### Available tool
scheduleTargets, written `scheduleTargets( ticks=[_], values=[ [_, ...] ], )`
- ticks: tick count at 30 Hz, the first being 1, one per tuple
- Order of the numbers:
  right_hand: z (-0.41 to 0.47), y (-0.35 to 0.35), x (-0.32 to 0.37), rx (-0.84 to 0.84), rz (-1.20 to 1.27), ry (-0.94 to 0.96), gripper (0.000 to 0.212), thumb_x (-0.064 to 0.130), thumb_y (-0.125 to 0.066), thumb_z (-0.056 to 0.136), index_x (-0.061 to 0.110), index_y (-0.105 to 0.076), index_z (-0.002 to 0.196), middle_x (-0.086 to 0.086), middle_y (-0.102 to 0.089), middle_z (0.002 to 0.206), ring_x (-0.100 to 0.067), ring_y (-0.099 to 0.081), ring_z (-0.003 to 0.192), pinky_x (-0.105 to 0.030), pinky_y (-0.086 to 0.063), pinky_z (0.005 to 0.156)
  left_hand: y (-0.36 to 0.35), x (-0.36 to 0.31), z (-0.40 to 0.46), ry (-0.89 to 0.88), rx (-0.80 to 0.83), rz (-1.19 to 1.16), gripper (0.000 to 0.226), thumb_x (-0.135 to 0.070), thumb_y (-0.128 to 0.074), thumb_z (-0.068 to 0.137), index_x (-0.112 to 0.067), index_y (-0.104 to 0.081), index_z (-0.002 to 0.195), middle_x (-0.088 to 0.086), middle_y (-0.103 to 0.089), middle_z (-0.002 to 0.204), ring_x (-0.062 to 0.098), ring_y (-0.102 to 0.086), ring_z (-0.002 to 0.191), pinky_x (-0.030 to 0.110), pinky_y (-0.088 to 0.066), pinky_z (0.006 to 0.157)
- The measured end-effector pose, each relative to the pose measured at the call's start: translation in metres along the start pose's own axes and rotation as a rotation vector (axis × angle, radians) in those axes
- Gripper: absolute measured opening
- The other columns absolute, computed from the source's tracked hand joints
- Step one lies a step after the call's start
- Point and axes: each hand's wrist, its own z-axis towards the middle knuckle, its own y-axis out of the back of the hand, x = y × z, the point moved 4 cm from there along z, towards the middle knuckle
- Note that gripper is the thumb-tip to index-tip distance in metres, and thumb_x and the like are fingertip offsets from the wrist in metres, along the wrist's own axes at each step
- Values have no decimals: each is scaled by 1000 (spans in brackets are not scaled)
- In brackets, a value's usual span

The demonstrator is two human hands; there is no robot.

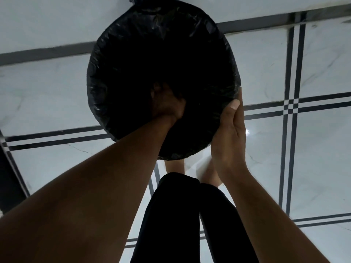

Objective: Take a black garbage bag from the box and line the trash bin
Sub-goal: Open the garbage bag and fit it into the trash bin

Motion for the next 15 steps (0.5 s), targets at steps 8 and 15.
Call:
scheduleTargets(
  ticks=[8,15],
  values=[
    [-1,10,27,-41,7,-1,49,42,-37,120,44,-39,169,47,-58,136,24,-51,128,-21,-39,121,44,-23,-36,-87,-9,-27,45,-33,-63,103,-13,-67,143,17,-63,150,39,-60,138,40,-51,110],
    [18,6,90,-110,-199,186,48,40,-42,114,22,-55,157,9,-66,146,0,-62,125,-17,-50,107,118,-13,-126,-529,-479,-206,17,-12,-65,94,-9,-70,110,8,-70,107,29,-66,100,44,-54,89]
  ],
)
